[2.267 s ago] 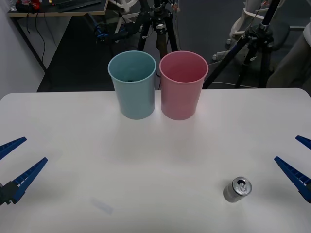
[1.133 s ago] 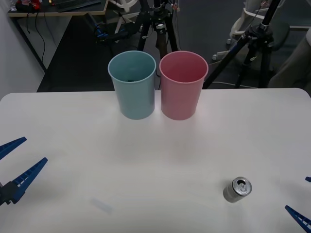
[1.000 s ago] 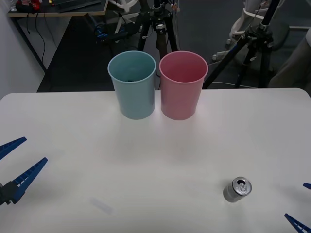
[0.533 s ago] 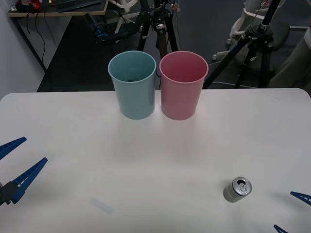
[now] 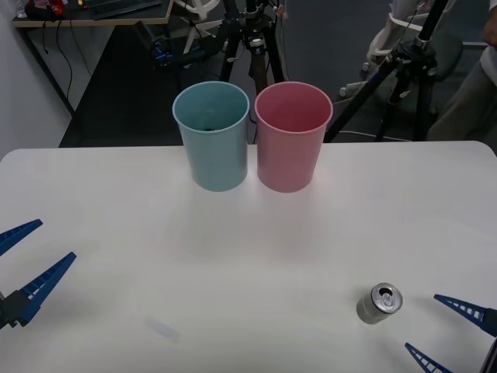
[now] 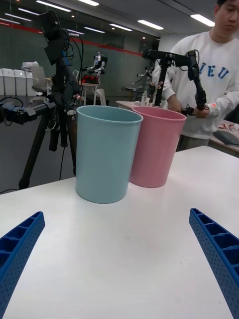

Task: Grasp the object on the table and drop it into the matching bin: aluminum can to the light blue bin, PET bottle to the pink bin.

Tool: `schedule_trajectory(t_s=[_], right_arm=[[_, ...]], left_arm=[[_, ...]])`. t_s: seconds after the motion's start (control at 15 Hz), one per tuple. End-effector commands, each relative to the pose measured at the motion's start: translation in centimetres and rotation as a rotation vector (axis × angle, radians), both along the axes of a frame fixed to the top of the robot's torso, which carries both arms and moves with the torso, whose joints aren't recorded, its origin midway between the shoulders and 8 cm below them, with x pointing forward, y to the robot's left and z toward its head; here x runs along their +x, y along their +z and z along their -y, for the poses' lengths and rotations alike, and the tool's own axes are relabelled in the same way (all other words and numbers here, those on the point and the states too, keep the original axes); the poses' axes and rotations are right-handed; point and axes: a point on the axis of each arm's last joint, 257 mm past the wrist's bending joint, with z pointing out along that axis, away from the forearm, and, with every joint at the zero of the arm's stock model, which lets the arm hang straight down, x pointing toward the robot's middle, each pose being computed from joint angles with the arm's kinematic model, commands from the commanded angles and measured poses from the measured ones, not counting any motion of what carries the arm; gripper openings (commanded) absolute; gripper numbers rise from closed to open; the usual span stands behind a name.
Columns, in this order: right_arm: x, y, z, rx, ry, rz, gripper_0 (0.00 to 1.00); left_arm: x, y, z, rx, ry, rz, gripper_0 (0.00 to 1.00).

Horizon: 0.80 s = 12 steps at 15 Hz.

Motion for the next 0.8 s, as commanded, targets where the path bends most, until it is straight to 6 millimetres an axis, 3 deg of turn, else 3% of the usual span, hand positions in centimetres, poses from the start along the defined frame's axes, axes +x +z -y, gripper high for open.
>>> schedule_trajectory(t_s=[0.07, 0.8], right_arm=[[0.9, -0.4, -1.6, 0.015, 0.006, 0.007, 1.00], [4.2, -1.2, -6.9, 0.041, 0.040, 0.018, 1.00]], left_arm=[[0.0, 0.0, 0.0, 0.000, 0.000, 0.000, 1.00], [0.0, 0.0, 0.0, 0.000, 0.000, 0.000, 1.00]])
